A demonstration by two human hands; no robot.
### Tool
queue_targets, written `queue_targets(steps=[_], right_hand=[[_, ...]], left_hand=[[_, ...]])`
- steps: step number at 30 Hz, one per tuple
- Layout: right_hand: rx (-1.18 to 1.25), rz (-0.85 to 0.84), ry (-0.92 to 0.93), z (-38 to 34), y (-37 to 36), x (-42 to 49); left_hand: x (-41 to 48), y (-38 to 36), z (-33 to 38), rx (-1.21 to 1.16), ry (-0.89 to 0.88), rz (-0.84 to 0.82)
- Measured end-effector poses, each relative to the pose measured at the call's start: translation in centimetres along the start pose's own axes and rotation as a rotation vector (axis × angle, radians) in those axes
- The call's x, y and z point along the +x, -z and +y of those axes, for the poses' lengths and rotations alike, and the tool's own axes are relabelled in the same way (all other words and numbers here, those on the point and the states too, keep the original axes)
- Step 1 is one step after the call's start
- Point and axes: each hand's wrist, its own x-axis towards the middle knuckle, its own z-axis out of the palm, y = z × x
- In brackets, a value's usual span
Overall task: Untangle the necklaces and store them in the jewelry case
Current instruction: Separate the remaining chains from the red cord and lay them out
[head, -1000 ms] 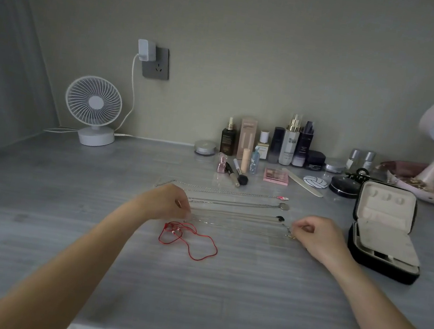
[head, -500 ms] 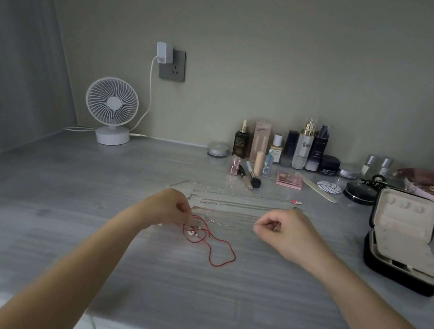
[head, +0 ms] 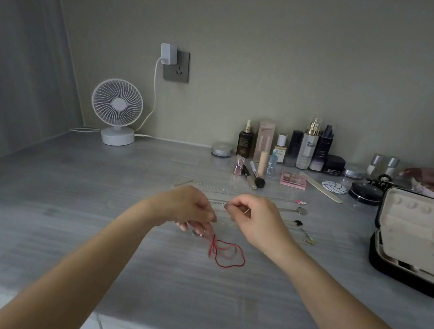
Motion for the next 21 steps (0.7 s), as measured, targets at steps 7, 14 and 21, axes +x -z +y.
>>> queue_targets(steps=[7,14,21], right_hand=[[-0.041,-0.036,-0.013,1.0,-0.1,-0.3],[-0.044,-0.054,-0.021,1.2,0.0,-0.4],[-0.089,-0.101,-0.014,0.5,-0.9,-0.8]], left_hand=[[0.9,-1.1,-2.2,0.446,0.038,0.187],[1.0,-1.8,-2.3,0.556,-0.033,0.267],[0.9,-1.5,-3.0,0.220,0.000,0.166]])
